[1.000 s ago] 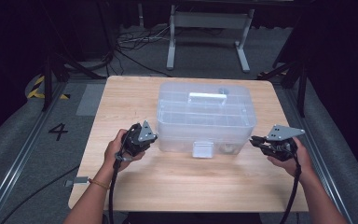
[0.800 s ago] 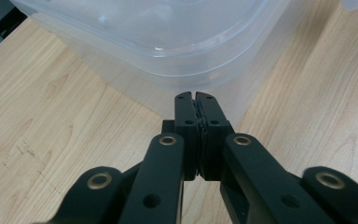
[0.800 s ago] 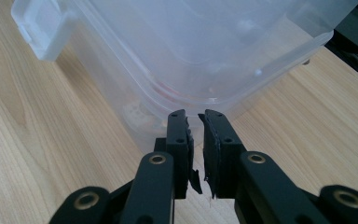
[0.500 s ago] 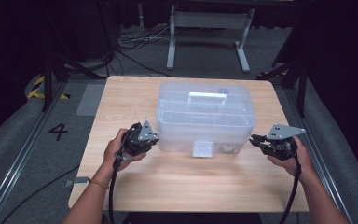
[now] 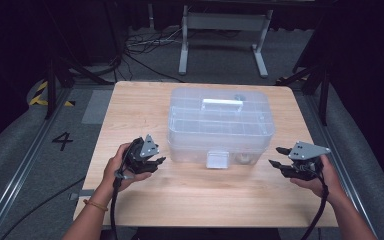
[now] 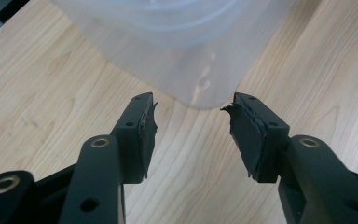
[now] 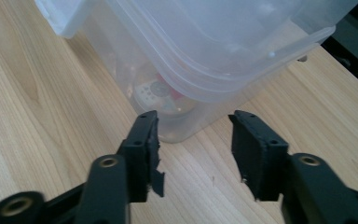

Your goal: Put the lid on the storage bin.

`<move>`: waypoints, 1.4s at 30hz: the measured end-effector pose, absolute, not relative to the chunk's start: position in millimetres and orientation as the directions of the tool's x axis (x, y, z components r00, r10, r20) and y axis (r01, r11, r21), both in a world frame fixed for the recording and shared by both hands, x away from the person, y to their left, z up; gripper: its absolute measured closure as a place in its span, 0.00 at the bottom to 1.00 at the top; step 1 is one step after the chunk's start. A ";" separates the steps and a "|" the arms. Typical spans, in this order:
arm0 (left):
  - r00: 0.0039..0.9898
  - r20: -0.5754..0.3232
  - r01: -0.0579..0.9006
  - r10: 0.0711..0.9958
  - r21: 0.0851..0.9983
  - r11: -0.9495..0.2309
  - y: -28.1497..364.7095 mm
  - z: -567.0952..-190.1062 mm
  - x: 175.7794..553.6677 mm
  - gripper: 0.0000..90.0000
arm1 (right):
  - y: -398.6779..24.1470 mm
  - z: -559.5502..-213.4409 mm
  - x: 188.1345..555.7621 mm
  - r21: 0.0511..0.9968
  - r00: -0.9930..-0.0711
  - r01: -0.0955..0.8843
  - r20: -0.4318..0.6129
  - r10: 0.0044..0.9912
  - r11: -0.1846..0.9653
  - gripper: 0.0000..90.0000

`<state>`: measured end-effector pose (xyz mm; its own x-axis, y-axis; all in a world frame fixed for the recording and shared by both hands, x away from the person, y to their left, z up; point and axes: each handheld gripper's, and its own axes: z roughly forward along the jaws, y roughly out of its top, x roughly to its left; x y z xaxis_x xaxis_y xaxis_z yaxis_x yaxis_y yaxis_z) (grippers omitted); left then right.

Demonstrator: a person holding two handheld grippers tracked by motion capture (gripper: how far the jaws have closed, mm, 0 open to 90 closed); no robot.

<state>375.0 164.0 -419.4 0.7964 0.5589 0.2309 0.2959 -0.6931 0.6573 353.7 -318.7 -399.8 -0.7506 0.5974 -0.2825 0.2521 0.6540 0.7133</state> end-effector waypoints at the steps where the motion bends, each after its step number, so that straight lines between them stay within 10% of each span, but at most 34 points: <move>1: 0.790 0.236 0.307 0.566 0.646 -0.699 167.1 -421.2 374.5 0.55 | -320.1 -400.2 352.7 0.716 -0.751 0.255 -0.277 0.600 0.650 0.52; 16: 0.732 0.205 0.394 0.650 0.652 -0.648 200.7 -439.1 366.9 0.22 | -348.4 -423.9 345.7 0.715 -0.715 0.334 -0.231 0.660 0.613 0.32; 42: 0.745 0.128 0.442 0.655 0.641 -0.628 237.3 -470.5 335.8 0.18 | -405.7 -479.3 329.9 0.720 -0.598 0.528 -0.062 0.799 0.451 0.24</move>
<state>335.8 237.3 -470.5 0.7449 0.6548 0.1281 0.4417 -0.6279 0.6408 329.9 -405.7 -479.3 -0.5983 0.7989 -0.0615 0.5279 0.4508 0.7198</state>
